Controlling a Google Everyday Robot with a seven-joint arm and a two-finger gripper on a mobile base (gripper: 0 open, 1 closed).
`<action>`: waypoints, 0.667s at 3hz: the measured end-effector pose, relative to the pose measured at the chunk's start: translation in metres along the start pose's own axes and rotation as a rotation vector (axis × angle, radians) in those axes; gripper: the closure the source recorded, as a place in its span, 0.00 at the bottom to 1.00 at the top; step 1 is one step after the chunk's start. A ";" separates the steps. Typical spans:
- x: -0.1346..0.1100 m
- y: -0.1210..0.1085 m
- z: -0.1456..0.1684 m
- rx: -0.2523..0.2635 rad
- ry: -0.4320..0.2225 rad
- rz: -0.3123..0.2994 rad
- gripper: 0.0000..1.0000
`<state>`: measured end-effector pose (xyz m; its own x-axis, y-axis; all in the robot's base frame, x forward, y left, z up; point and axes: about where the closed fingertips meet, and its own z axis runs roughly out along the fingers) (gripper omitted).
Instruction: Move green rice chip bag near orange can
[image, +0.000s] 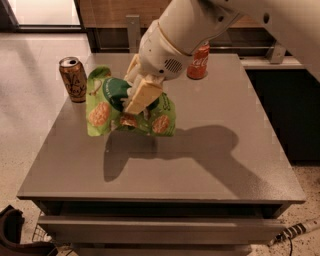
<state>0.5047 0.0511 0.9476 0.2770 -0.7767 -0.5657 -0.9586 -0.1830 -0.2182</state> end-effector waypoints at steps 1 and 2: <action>-0.024 -0.002 0.026 -0.049 -0.016 -0.058 1.00; -0.052 -0.006 0.046 -0.060 -0.008 -0.107 1.00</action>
Offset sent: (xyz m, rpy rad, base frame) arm -0.0081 0.0947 -0.0032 -0.0301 -0.0417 0.1477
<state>0.4990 0.1200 0.9413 0.3780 -0.7459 -0.5484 -0.9258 -0.3004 -0.2295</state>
